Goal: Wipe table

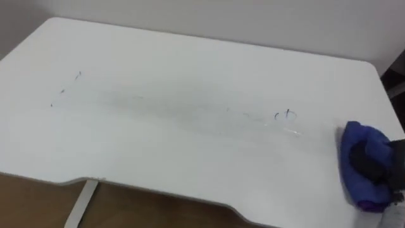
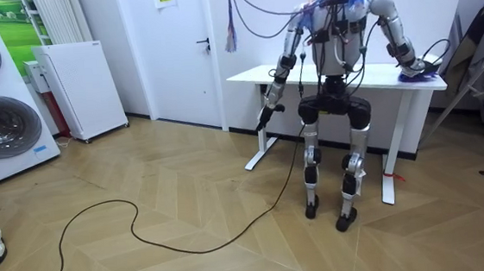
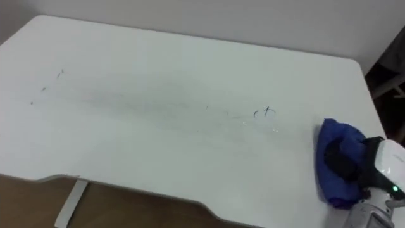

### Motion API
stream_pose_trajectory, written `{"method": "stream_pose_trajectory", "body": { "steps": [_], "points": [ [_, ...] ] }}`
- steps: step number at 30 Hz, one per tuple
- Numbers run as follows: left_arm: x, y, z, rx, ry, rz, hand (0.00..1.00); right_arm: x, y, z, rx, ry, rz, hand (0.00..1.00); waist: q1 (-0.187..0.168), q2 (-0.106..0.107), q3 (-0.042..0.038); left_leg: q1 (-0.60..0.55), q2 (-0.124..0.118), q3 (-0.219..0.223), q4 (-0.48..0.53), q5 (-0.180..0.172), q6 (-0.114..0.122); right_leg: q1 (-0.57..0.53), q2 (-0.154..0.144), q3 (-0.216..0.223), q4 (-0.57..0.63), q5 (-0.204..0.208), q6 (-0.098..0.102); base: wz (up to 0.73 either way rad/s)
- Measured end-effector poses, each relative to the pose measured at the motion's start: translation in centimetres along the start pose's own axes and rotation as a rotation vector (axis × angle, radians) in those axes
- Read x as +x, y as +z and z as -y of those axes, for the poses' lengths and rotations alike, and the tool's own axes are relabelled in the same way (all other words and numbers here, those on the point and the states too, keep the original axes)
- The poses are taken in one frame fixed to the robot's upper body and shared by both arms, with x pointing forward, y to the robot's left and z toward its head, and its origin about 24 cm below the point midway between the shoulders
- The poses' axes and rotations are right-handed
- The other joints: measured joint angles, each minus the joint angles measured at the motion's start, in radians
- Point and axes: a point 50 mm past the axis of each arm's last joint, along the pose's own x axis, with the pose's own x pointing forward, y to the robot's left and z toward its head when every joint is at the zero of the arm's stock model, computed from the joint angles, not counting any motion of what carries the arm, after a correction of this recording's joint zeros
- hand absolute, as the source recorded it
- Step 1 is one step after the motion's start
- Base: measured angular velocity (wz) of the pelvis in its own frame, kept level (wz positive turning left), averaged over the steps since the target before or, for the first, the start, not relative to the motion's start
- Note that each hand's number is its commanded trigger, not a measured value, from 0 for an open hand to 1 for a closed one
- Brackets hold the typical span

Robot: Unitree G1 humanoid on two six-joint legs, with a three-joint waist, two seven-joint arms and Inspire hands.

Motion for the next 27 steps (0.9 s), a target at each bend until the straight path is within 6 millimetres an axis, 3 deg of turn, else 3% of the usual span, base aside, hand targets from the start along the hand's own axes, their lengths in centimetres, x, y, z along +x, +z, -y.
{"method": "stream_pose_trajectory", "body": {
  "steps": [3,5,7,9,10,11,12,13,16,18,20,23,27],
  "points": [
    [0.3,1.2,0.3,0.000,-0.010,0.023,0.00,1.0,1.6,0.2,0.001,-0.029,0.008,1.00,0.012,0.015,0.0038,-0.014,0.003,0.000,0.004,0.002,0.004,0.003,0.014,0.009,-0.048,0.025,0.003,-0.17],
    [0.6,2.6,0.6,-0.002,-0.018,0.046,0.00,2.0,3.2,0.4,0.007,-0.056,0.016,1.00,0.039,0.025,0.0087,-0.040,0.008,0.003,0.014,0.003,0.007,-0.023,0.021,0.012,-0.050,0.037,-0.001,-0.47],
    [0.8,3.5,0.9,0.026,-0.034,0.059,0.00,3.2,6.3,0.6,-0.007,-0.072,0.069,1.00,0.084,0.035,0.0134,-0.069,0.011,-0.004,0.014,0.012,0.009,-0.059,0.030,0.005,-0.050,0.063,-0.014,-0.76],
    [1.0,4.8,1.0,0.036,-0.040,0.081,0.00,4.3,13.1,0.7,-0.048,-0.064,0.258,1.00,0.144,0.035,0.0290,-0.099,0.009,-0.031,0.012,0.026,0.004,-0.104,0.041,-0.011,-0.053,0.090,-0.036,-0.87],
    [1.1,5.1,1.1,0.050,-0.047,0.084,0.00,4.3,16.4,0.7,-0.073,-0.053,0.362,1.00,0.178,0.038,0.0317,-0.110,0.004,-0.059,0.010,0.030,-0.001,-0.117,0.041,-0.047,-0.057,0.098,-0.047,-0.52],
    [1.1,5.1,1.2,0.057,-0.049,0.083,0.00,4.2,18.1,0.8,-0.075,-0.049,0.408,1.00,0.187,0.033,0.0284,-0.116,0.003,-0.072,0.010,0.032,-0.005,-0.118,0.042,-0.061,-0.063,0.100,-0.052,0.05],
    [1.1,5.1,1.2,0.078,-0.054,0.086,0.00,3.7,21.3,1.1,-0.091,-0.051,0.521,1.00,0.192,0.034,0.0304,-0.130,-0.001,-0.107,0.007,0.040,-0.015,-0.120,0.039,-0.091,-0.073,0.101,-0.056,0.62],
    [1.1,5.3,1.3,0.094,-0.061,0.090,0.00,3.5,23.5,1.7,-0.102,-0.071,0.608,1.00,0.208,0.032,0.0315,-0.138,-0.009,-0.141,0.001,0.052,-0.021,-0.121,0.035,-0.119,-0.079,0.092,-0.067,0.79],
    [0.9,4.8,1.7,0.124,-0.090,0.080,0.00,3.3,26.2,2.9,-0.107,-0.091,0.704,1.00,0.266,0.026,0.0326,-0.141,-0.020,-0.188,-0.033,0.081,-0.038,-0.112,0.035,-0.155,-0.102,0.075,-0.075,0.77],
    [0.6,3.3,2.1,0.142,-0.114,0.043,0.00,3.5,26.0,3.0,-0.111,-0.084,0.710,1.00,0.273,0.025,0.0331,-0.136,-0.030,-0.213,-0.043,0.090,-0.044,-0.095,0.032,-0.156,-0.103,0.059,-0.070,0.88],
    [0.4,2.2,2.4,0.144,-0.137,0.012,0.00,4.0,24.6,2.7,-0.142,-0.060,0.676,1.00,0.273,0.023,0.0331,-0.133,-0.025,-0.197,-0.041,0.090,-0.044,-0.086,0.031,-0.150,-0.100,0.048,-0.064,0.85],
    [0.2,1.2,2.5,0.135,-0.153,-0.020,0.00,4.1,20.8,1.6,-0.123,-0.012,0.606,1.00,0.266,0.007,0.0339,-0.125,-0.023,-0.195,-0.043,0.090,-0.044,-0.064,0.033,-0.157,-0.107,0.041,-0.060,0.39],
    [0.3,0.5,1.5,0.076,-0.124,-0.036,0.00,3.2,15.0,-0.2,-0.046,0.024,0.476,1.00,0.199,-0.013,0.0303,-0.072,-0.028,-0.164,-0.067,0.091,-0.044,0.019,0.035,-0.157,-0.163,0.039,-0.056,0.29]
  ]
}}
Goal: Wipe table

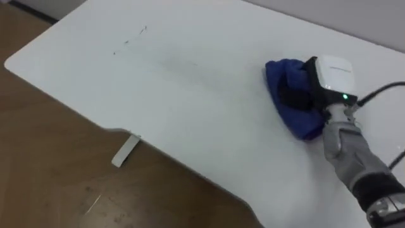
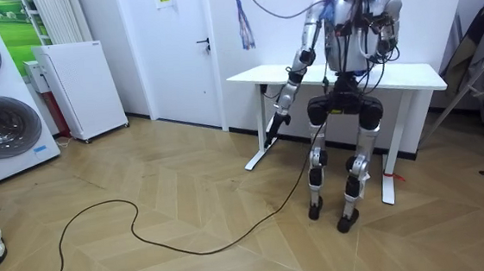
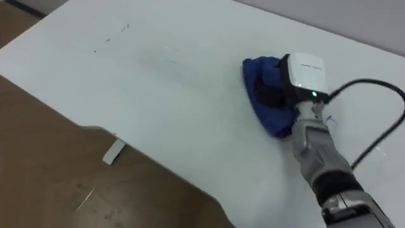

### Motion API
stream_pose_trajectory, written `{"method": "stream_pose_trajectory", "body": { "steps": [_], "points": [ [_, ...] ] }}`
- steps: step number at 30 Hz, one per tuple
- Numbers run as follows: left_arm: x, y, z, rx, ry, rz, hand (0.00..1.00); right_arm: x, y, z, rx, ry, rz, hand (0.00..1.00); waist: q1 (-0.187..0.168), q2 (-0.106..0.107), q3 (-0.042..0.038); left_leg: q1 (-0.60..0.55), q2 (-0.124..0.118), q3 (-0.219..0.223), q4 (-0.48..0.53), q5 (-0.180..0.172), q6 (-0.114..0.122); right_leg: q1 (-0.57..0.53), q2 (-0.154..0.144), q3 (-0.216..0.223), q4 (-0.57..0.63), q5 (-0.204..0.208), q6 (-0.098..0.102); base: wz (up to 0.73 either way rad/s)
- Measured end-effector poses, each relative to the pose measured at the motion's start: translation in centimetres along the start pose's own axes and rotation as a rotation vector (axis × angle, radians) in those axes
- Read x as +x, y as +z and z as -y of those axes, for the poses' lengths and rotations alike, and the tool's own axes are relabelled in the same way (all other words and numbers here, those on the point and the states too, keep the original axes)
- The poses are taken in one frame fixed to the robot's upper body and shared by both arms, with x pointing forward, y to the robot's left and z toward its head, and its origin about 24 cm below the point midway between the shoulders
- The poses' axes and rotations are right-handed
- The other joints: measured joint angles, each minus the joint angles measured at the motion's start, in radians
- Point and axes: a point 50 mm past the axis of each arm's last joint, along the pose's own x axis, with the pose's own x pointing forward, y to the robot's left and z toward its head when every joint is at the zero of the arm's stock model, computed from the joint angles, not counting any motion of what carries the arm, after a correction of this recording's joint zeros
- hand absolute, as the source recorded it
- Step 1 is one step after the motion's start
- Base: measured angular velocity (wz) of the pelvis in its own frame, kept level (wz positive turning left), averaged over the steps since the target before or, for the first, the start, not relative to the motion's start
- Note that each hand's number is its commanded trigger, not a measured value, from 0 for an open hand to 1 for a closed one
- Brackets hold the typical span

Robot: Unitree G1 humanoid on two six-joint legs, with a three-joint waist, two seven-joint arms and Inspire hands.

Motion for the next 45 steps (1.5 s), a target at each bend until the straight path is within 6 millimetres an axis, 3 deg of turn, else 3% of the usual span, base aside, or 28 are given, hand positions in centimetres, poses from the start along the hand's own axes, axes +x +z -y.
{"method": "stream_pose_trajectory", "body": {
  "steps": [2,4,7,9,12,14,15,17,18,20,22,23,24,26,27,29,30,31,33,34,35,37,38,39,40,42,43,45],
  "points": [
    [0.0,0.0,-0.7,-0.023,0.022,0.011,0.00,-1.6,-2.0,-0.6,0.010,0.007,-0.071,1.00,-0.032,-0.002,-0.0066,0.010,-0.003,0.001,0.001,-0.002,0.002,0.023,0.000,-0.002,-0.012,0.000,0.004,0.20],
    [0.1,-0.1,-1.5,-0.024,0.050,0.023,0.00,-3.5,-4.9,-0.9,0.004,0.008,-0.169,1.00,-0.053,-0.003,-0.0196,0.014,-0.002,0.010,0.006,-0.009,0.014,0.029,0.000,-0.005,-0.009,0.000,0.011,0.02],
    [0.0,-0.5,-1.6,-0.008,0.058,0.013,0.00,-4.9,-7.9,-0.5,-0.044,0.008,-0.259,1.00,-0.064,0.018,-0.0287,0.022,-0.001,0.026,0.011,-0.015,0.024,0.039,-0.003,0.008,-0.005,0.000,0.018,-0.13],
    [-0.1,-0.6,-1.4,-0.010,0.055,0.010,0.00,-5.3,-8.4,-0.3,-0.039,-0.001,-0.288,1.00,-0.064,0.026,-0.0325,0.027,0.001,0.035,0.011,-0.014,0.027,0.037,-0.003,0.028,-0.003,0.002,0.020,-0.22],
    [-0.1,-0.5,-0.9,0.000,0.045,0.020,0.00,-4.9,-8.2,-0.2,-0.042,-0.008,-0.289,1.00,-0.065,0.036,-0.0308,0.031,0.005,0.048,0.012,-0.011,0.028,0.033,-0.003,0.035,-0.002,0.005,0.020,-0.18],
    [-0.1,-0.1,-0.5,0.001,0.035,0.031,0.00,-4.0,-7.4,0.0,-0.044,-0.002,-0.272,1.00,-0.060,0.042,-0.0281,0.027,0.011,0.064,0.011,-0.008,0.029,0.022,0.000,0.052,0.002,0.011,0.018,-0.24],
    [-0.1,0.1,-0.1,0.012,0.022,0.032,0.00,-3.1,-6.3,-0.1,-0.049,-0.001,-0.252,1.00,-0.053,0.048,-0.0212,0.035,0.017,0.079,0.007,-0.007,0.028,0.018,0.001,0.066,0.007,0.015,0.015,-0.47],
    [-0.1,0.5,0.5,0.015,0.007,0.038,0.00,-2.1,-4.8,-0.1,-0.048,0.004,-0.227,1.00,-0.040,0.051,-0.0190,0.043,0.023,0.106,-0.004,-0.006,0.027,0.003,0.001,0.093,0.020,0.015,0.013,-0.54],
    [-0.1,0.9,0.7,0.026,-0.002,0.050,0.00,-1.4,-3.3,-0.3,-0.047,0.016,-0.191,1.00,-0.024,0.053,-0.0176,0.042,0.032,0.129,-0.003,-0.007,0.026,-0.010,0.000,0.096,0.031,0.015,0.011,-0.65],
    [-0.1,1.3,0.9,0.042,-0.012,0.060,0.00,0.1,0.1,-0.3,-0.020,0.029,-0.105,1.00,-0.003,0.054,-0.0079,0.041,0.034,0.132,0.000,-0.011,0.022,-0.040,-0.010,0.091,0.068,0.012,0.004,-0.78],
    [0.1,2.1,0.9,0.054,-0.026,0.078,0.00,1.9,5.0,0.0,-0.021,0.031,0.049,1.00,0.024,0.068,0.0125,0.023,0.035,0.125,0.044,-0.037,0.016,-0.079,-0.039,0.041,0.157,-0.012,-0.005,-0.66],
    [0.1,2.5,0.8,0.060,-0.026,0.086,0.00,2.1,6.0,0.2,-0.021,0.028,0.086,1.00,0.023,0.074,0.0162,0.013,0.033,0.125,0.063,-0.046,0.018,-0.093,-0.050,0.029,0.184,-0.024,-0.005,-0.13],
    [0.2,3.1,0.7,0.070,-0.024,0.097,0.00,2.2,7.3,0.3,-0.030,0.024,0.137,1.00,0.034,0.081,0.0167,-0.011,0.031,0.128,0.097,-0.061,0.023,-0.127,-0.073,0.016,0.249,-0.046,0.000,-0.05],
    [0.3,3.5,0.5,0.072,-0.017,0.111,0.00,2.1,8.3,0.2,-0.046,0.019,0.178,1.00,0.066,0.089,0.0170,-0.023,0.043,0.141,0.129,-0.082,0.027,-0.195,-0.102,0.012,0.370,-0.046,0.018,-0.14],
    [0.3,3.3,0.4,0.074,-0.013,0.109,0.00,2.0,8.4,0.1,-0.063,0.022,0.191,1.00,0.083,0.100,0.0163,-0.021,0.059,0.150,0.141,-0.091,0.025,-0.225,-0.121,0.015,0.448,-0.034,0.050,-0.13],
    [0.2,2.6,0.3,0.076,-0.008,0.095,0.00,1.8,8.2,-0.1,-0.082,0.031,0.192,1.00,0.098,0.101,0.0148,-0.013,0.069,0.163,0.157,-0.107,0.020,-0.237,-0.207,0.021,0.536,-0.043,0.061,-0.04],
    [0.1,2.1,0.2,0.077,-0.002,0.084,0.00,1.6,7.9,-0.4,-0.088,0.040,0.183,1.00,0.100,0.100,0.0106,-0.008,0.081,0.161,0.164,-0.113,0.011,-0.239,-0.262,0.042,0.561,-0.044,0.065,0.00],
    [0.1,1.9,0.1,0.073,0.003,0.078,0.00,1.4,7.9,-0.6,-0.085,0.043,0.183,1.00,0.106,0.099,0.0050,-0.008,0.101,0.158,0.168,-0.118,-0.002,-0.232,-0.295,0.063,0.542,-0.040,0.072,0.00],
    [0.2,2.0,-0.4,0.075,0.017,0.085,0.00,1.2,7.9,-0.7,-0.077,0.040,0.195,1.00,0.115,0.094,0.0023,-0.013,0.136,0.143,0.172,-0.120,-0.029,-0.201,-0.317,0.086,0.440,-0.022,0.100,-0.02],
    [0.3,2.5,-1.1,0.078,0.033,0.097,0.00,1.1,7.9,-0.9,-0.071,0.043,0.204,1.00,0.117,0.089,-0.0007,-0.015,0.158,0.126,0.169,-0.117,-0.051,-0.172,-0.315,0.101,0.346,-0.005,0.115,0.06],
    [0.3,2.8,-1.5,0.077,0.043,0.108,0.00,1.1,7.9,-0.9,-0.066,0.045,0.206,1.00,0.118,0.087,-0.0019,-0.016,0.169,0.117,0.167,-0.115,-0.065,-0.158,-0.314,0.101,0.295,0.010,0.118,0.16],
    [0.5,4.0,-2.9,0.081,0.077,0.145,0.00,1.1,8.1,-1.0,-0.055,0.050,0.220,1.00,0.118,0.073,-0.0055,-0.024,0.204,0.093,0.167,-0.113,-0.110,-0.124,-0.295,0.078,0.174,0.070,0.128,0.15],
    [0.5,5.0,-4.1,0.084,0.109,0.167,0.00,1.0,8.4,-1.1,-0.036,0.056,0.233,1.00,0.115,0.051,-0.0056,-0.029,0.224,0.075,0.166,-0.109,-0.147,-0.114,-0.286,0.042,0.148,0.123,0.133,0.16],
    [0.6,5.6,-4.2,0.079,0.123,0.182,0.00,0.9,8.4,-1.2,-0.031,0.061,0.243,1.00,0.110,0.056,-0.0080,-0.026,0.254,0.056,0.160,-0.100,-0.185,-0.102,-0.255,0.021,0.176,0.088,0.191,0.22],
    [0.5,6.2,-4.1,0.076,0.127,0.198,0.00,0.8,8.3,-1.3,-0.029,0.065,0.243,1.00,0.102,0.064,-0.0126,-0.023,0.274,0.044,0.147,-0.088,-0.205,-0.104,-0.234,0.011,0.196,0.074,0.177,0.26],
    [0.5,6.7,-3.1,0.071,0.103,0.226,0.00,0.8,8.3,-1.3,-0.024,0.076,0.239,1.00,0.095,0.064,-0.0158,0.013,0.335,0.055,0.069,-0.028,-0.258,-0.128,-0.189,-0.001,0.261,-0.002,0.132,0.10],
    [0.5,6.5,-2.4,0.068,0.087,0.218,0.00,0.8,8.3,-1.4,-0.025,0.082,0.239,1.00,0.087,0.055,-0.0139,0.029,0.350,0.075,0.034,0.005,-0.263,-0.142,-0.185,-0.001,0.297,-0.038,0.115,0.00],
    [0.4,6.0,-1.5,0.063,0.064,0.203,0.00,0.8,8.0,-1.3,-0.033,0.090,0.234,1.00,0.064,0.045,-0.0095,0.031,0.362,0.088,0.019,0.051,-0.244,-0.147,-0.182,-0.021,0.329,-0.075,0.095,0.25]
  ]
}}
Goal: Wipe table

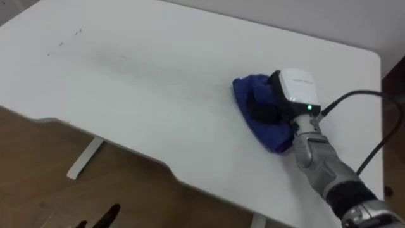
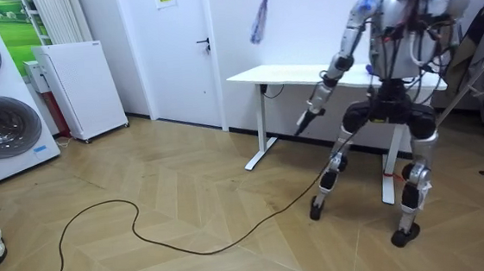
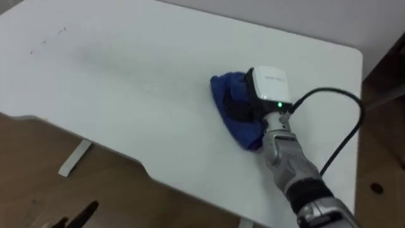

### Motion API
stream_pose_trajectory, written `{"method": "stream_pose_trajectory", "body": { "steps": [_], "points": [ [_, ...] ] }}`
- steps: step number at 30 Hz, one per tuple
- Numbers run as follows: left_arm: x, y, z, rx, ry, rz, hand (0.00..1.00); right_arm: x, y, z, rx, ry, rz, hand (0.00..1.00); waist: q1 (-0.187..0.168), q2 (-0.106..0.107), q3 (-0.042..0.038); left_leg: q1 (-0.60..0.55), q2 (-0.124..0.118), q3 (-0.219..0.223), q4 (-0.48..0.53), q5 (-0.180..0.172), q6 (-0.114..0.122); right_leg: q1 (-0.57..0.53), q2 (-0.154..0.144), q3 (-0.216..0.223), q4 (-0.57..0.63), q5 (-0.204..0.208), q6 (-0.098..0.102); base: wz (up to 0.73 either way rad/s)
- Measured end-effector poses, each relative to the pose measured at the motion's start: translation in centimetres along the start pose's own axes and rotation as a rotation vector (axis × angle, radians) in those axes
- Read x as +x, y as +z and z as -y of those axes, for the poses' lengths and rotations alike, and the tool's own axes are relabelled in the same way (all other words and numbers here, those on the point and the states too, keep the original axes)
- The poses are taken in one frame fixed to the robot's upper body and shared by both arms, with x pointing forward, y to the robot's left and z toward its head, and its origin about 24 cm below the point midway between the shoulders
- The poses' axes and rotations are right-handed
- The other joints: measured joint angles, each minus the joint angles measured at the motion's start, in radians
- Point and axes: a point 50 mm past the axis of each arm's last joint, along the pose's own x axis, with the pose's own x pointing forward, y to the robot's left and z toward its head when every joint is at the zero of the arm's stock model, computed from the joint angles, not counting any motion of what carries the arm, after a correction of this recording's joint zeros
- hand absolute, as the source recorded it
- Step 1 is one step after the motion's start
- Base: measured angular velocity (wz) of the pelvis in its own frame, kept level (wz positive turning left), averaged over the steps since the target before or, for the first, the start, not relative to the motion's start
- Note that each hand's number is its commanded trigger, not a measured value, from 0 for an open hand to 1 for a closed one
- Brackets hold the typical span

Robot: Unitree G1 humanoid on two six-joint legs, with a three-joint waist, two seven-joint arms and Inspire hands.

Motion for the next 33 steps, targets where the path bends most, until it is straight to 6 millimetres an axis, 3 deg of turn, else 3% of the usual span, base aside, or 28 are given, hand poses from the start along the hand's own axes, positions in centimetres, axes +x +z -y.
{"method": "stream_pose_trajectory", "body": {
  "steps": [1,3,5,6,7,8,9,10,12,15,17,21,22,26,27,28,29,33],
  "points": [
    [-0.2,-0.4,0.5,-0.001,-0.010,-0.010,0.00,0.0,-0.4,0.1,-0.010,0.002,-0.006,1.00,-0.013,-0.003,-0.0002,-0.007,0.011,0.007,0.005,0.026,0.013,0.004,0.010,-0.014,0.006,-0.014,-0.013,0.30],
    [-0.4,-1.2,0.9,0.002,-0.020,-0.037,0.00,-0.5,-1.1,0.0,-0.015,0.002,-0.020,1.00,-0.032,-0.005,0.0045,-0.030,0.013,0.028,0.043,0.044,0.032,0.025,0.013,-0.052,0.012,-0.036,-0.025,0.46],
    [-0.7,-2.0,1.2,0.002,-0.028,-0.063,0.00,-0.7,-1.5,0.1,-0.022,0.007,-0.026,1.00,-0.038,-0.001,0.0041,-0.058,0.012,0.056,0.106,0.044,0.032,0.035,0.021,-0.063,0.014,-0.049,-0.035,0.29],
    [-0.9,-2.6,1.5,0.004,-0.036,-0.078,0.00,-0.5,-1.5,0.4,-0.027,0.012,-0.017,1.00,-0.038,0.005,0.0070,-0.072,-0.003,0.064,0.144,0.036,0.045,0.035,0.024,-0.059,0.013,-0.050,-0.040,0.13],
    [-1.1,-3.1,1.8,0.012,-0.043,-0.092,0.00,-0.5,-1.5,0.5,-0.027,0.020,-0.015,1.00,-0.046,0.010,0.0095,-0.092,-0.053,0.060,0.183,0.001,0.082,0.038,0.025,-0.038,0.010,-0.051,-0.043,0.23],
    [-1.2,-3.4,1.9,0.018,-0.046,-0.098,0.00,-0.4,-1.5,0.6,-0.028,0.020,-0.016,1.00,-0.051,0.013,0.0115,-0.097,-0.094,0.058,0.193,-0.022,0.092,0.038,0.027,-0.013,0.007,-0.052,-0.043,0.37],
    [-1.4,-3.7,2.1,0.034,-0.051,-0.105,0.00,-0.4,-1.9,0.7,-0.024,0.027,-0.030,1.00,-0.057,0.023,0.0119,-0.087,-0.166,0.063,0.191,-0.064,0.123,0.038,0.041,0.043,-0.010,-0.050,-0.042,0.05],
    [-1.6,-4.0,2.2,0.040,-0.049,-0.111,0.00,-0.4,-2.0,0.8,-0.019,0.034,-0.038,1.00,-0.046,0.035,0.0106,-0.048,-0.195,0.092,0.156,-0.090,0.144,0.038,0.058,0.090,-0.027,-0.040,-0.040,-0.21],
    [-2.0,-4.8,2.6,0.033,-0.061,-0.138,0.00,-0.3,-1.6,0.9,-0.023,0.040,-0.020,1.00,-0.017,0.055,0.0080,0.009,-0.191,0.126,0.078,-0.098,0.129,0.030,0.076,0.146,-0.048,-0.022,-0.037,-0.76],
    [-2.2,-5.6,2.7,0.013,-0.070,-0.172,0.00,-0.5,-0.4,0.7,-0.025,0.034,0.026,1.00,-0.020,0.068,0.0042,0.052,-0.208,0.128,0.005,-0.097,0.133,0.028,0.086,0.182,-0.095,0.016,-0.031,-0.58],
    [-2.0,-5.2,2.3,-0.006,-0.058,-0.163,0.00,-0.8,0.0,0.6,-0.034,0.032,0.047,1.00,-0.031,0.062,-0.0030,0.058,-0.217,0.127,-0.019,-0.090,0.140,0.032,0.083,0.186,-0.113,0.026,-0.023,-0.14],
    [-1.4,-3.2,0.9,-0.032,-0.008,-0.083,0.00,-0.9,1.0,0.2,-0.033,0.041,0.085,1.00,-0.051,0.023,-0.0075,0.068,-0.226,0.118,-0.041,-0.086,0.146,0.054,0.085,0.187,-0.150,0.045,-0.012,-0.02],
    [-1.2,-2.5,0.6,-0.034,0.000,-0.061,0.00,-0.9,1.2,0.1,-0.038,0.043,0.091,1.00,-0.052,0.014,-0.0041,0.080,-0.225,0.118,-0.049,-0.085,0.146,0.070,0.090,0.185,-0.172,0.055,-0.009,-0.07],
    [-1.0,-1.6,0.5,-0.023,0.002,-0.035,0.00,-1.0,2.8,-0.2,-0.078,0.046,0.143,1.00,-0.046,-0.006,-0.0032,0.102,-0.222,0.119,-0.071,-0.085,0.146,0.105,0.100,0.149,-0.238,0.090,-0.005,-0.13],
    [-0.9,-1.6,0.5,-0.023,-0.003,-0.035,0.00,-1.1,3.5,-0.3,-0.085,0.047,0.167,0.87,-0.044,-0.010,-0.0013,0.110,-0.222,0.116,-0.079,-0.085,0.147,0.114,0.100,0.130,-0.254,0.099,-0.004,-0.15],
    [-1.0,-1.7,0.7,-0.025,-0.008,-0.038,0.00,-1.2,4.2,-0.6,-0.082,0.055,0.188,0.53,-0.040,-0.014,-0.0011,0.118,-0.223,0.115,-0.088,-0.085,0.147,0.123,0.102,0.127,-0.269,0.106,-0.001,-0.09],
    [-1.0,-1.7,0.8,-0.020,-0.011,-0.040,0.00,-1.3,4.5,-0.7,-0.082,0.055,0.197,0.00,-0.039,-0.015,-0.0003,0.120,-0.223,0.115,-0.090,-0.085,0.148,0.126,0.102,0.126,-0.274,0.110,-0.001,-0.07],
    [-1.3,-2.4,1.5,0.007,-0.037,-0.062,0.00,-1.5,6.4,-1.1,-0.055,0.057,0.238,0.00,-0.019,-0.019,0.0035,0.133,-0.223,0.109,-0.106,-0.084,0.148,0.141,0.102,0.084,-0.289,0.117,0.000,0.01]
  ]
}}
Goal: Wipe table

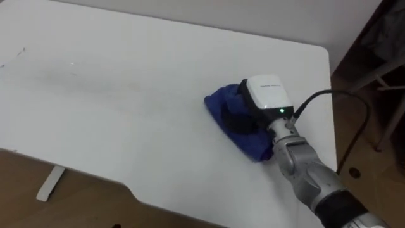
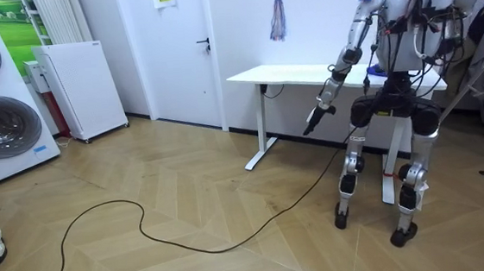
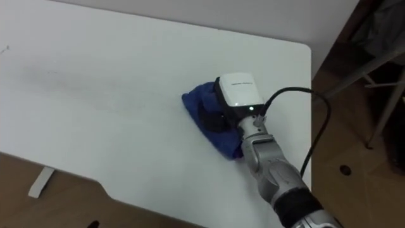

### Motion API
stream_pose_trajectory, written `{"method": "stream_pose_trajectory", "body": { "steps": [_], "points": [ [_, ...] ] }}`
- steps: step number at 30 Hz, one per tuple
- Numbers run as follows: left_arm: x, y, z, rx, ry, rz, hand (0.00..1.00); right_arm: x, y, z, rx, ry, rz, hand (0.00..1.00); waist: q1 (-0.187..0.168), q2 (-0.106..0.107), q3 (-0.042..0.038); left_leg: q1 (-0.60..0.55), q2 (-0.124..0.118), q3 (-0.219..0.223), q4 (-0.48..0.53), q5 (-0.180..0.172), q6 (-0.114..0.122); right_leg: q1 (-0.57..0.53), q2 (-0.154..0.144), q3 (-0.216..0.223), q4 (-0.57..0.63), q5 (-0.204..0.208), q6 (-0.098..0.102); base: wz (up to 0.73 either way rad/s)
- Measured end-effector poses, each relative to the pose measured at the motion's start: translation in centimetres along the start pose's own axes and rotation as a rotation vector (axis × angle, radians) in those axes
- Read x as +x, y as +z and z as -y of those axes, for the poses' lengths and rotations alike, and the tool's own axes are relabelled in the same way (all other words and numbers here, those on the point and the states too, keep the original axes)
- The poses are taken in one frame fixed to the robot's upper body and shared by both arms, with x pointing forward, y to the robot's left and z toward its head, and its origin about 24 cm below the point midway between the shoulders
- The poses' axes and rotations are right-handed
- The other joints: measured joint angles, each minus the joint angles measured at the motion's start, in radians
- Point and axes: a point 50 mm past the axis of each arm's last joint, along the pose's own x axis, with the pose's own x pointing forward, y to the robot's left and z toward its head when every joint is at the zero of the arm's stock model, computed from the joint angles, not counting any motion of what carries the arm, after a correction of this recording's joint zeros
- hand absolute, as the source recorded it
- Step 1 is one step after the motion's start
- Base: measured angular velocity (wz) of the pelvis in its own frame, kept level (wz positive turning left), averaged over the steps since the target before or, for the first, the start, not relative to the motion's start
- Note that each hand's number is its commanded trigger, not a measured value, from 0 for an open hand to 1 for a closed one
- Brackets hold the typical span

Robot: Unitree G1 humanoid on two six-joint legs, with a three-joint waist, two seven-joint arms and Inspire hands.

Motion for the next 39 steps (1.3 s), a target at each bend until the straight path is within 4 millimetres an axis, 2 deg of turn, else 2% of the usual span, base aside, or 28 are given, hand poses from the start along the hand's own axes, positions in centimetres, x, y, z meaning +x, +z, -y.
{"method": "stream_pose_trajectory", "body": {
  "steps": [3,6,9,16,17,18,19,22,26,30,34,38,39],
  "points": [
    [-0.2,-0.4,0.5,0.011,-0.018,-0.011,0.00,0.3,0.6,0.1,0.013,-0.007,0.008,0.00,0.004,0.000,0.0002,-0.001,0.000,-0.021,-0.007,0.002,0.003,0.015,0.000,-0.032,-0.014,0.000,0.000,0.21],
    [-0.3,-0.9,0.9,0.014,-0.042,-0.023,0.00,0.3,0.7,0.1,0.021,-0.001,0.010,0.00,0.011,0.005,0.0034,-0.002,-0.001,-0.038,-0.009,0.002,0.003,0.018,0.001,-0.041,-0.017,0.000,0.000,0.11],
    [-0.4,-1.3,1.1,0.010,-0.052,-0.038,0.00,0.2,0.6,0.0,0.020,0.002,0.007,0.00,0.001,0.008,0.0053,-0.001,-0.002,-0.054,-0.013,0.002,0.003,0.037,0.004,-0.059,-0.032,0.000,0.001,0.15],
    [-0.4,-1.1,1.4,-0.002,-0.057,-0.049,0.00,0.0,0.8,0.0,0.038,-0.002,0.006,0.00,-0.014,0.009,0.0040,0.012,-0.002,-0.062,-0.016,0.002,0.003,0.059,0.009,-0.060,-0.048,0.001,0.002,0.03],
    [-0.4,-1.1,1.4,-0.001,-0.057,-0.049,0.00,-0.1,0.8,0.0,0.040,-0.003,0.007,0.00,-0.017,0.009,0.0033,0.017,-0.002,-0.062,-0.018,0.002,0.003,0.063,0.009,-0.060,-0.049,0.002,0.003,0.00],
    [-0.4,-1.1,1.4,0.000,-0.055,-0.049,0.00,-0.3,1.0,0.0,0.050,-0.010,0.011,0.00,-0.024,0.008,-0.0025,0.024,-0.002,-0.062,-0.026,0.002,0.003,0.066,0.010,-0.057,-0.050,0.001,0.003,0.00],
    [-0.4,-1.1,1.4,0.002,-0.055,-0.049,0.00,-0.3,1.1,0.1,0.054,-0.017,0.015,0.00,-0.027,0.008,-0.0040,0.027,-0.002,-0.062,-0.029,0.002,0.003,0.066,0.010,-0.055,-0.050,0.001,0.003,-0.05],
    [-0.5,-1.1,1.6,-0.013,-0.058,-0.052,0.00,-1.7,1.2,0.2,0.111,-0.051,0.011,0.00,-0.038,0.008,-0.0052,0.056,-0.003,-0.061,-0.039,0.002,0.003,0.087,0.010,-0.053,-0.052,0.002,0.003,-0.03],
    [-0.6,-1.2,2.2,-0.040,-0.066,-0.060,0.00,-2.5,0.4,0.2,0.169,-0.061,-0.026,0.00,-0.059,0.008,-0.0065,0.079,-0.004,-0.061,-0.050,0.002,0.003,0.098,0.011,-0.043,-0.051,0.001,0.003,-0.02],
    [-0.6,-1.2,2.1,-0.052,-0.059,-0.062,0.00,-2.3,-0.4,1.3,0.227,-0.142,-0.067,0.00,-0.086,0.007,-0.0091,0.092,-0.004,-0.061,-0.052,0.002,0.003,0.109,0.012,-0.028,-0.051,0.001,0.003,-0.09],
    [-0.7,-1.3,2.2,-0.061,-0.055,-0.064,0.00,-2.2,-0.6,2.7,0.247,-0.217,-0.056,0.00,-0.098,0.006,-0.0098,0.101,-0.004,-0.059,-0.053,0.002,0.003,0.111,0.014,-0.013,-0.050,0.001,0.003,-0.09],
    [-0.9,-2.0,2.5,-0.059,-0.048,-0.082,0.00,-2.3,-0.5,4.3,0.266,-0.302,-0.032,0.00,-0.128,-0.001,-0.0153,0.103,-0.004,-0.061,-0.061,0.002,0.003,0.116,0.014,-0.011,-0.048,0.001,0.003,0.00],
    [-0.9,-2.1,2.5,-0.060,-0.048,-0.086,0.00,-2.5,-0.6,4.5,0.270,-0.327,-0.039,0.00,-0.132,-0.005,-0.0193,0.106,-0.004,-0.061,-0.062,0.002,0.003,0.116,0.015,-0.010,-0.047,0.001,0.003,-0.03]
  ]
}}
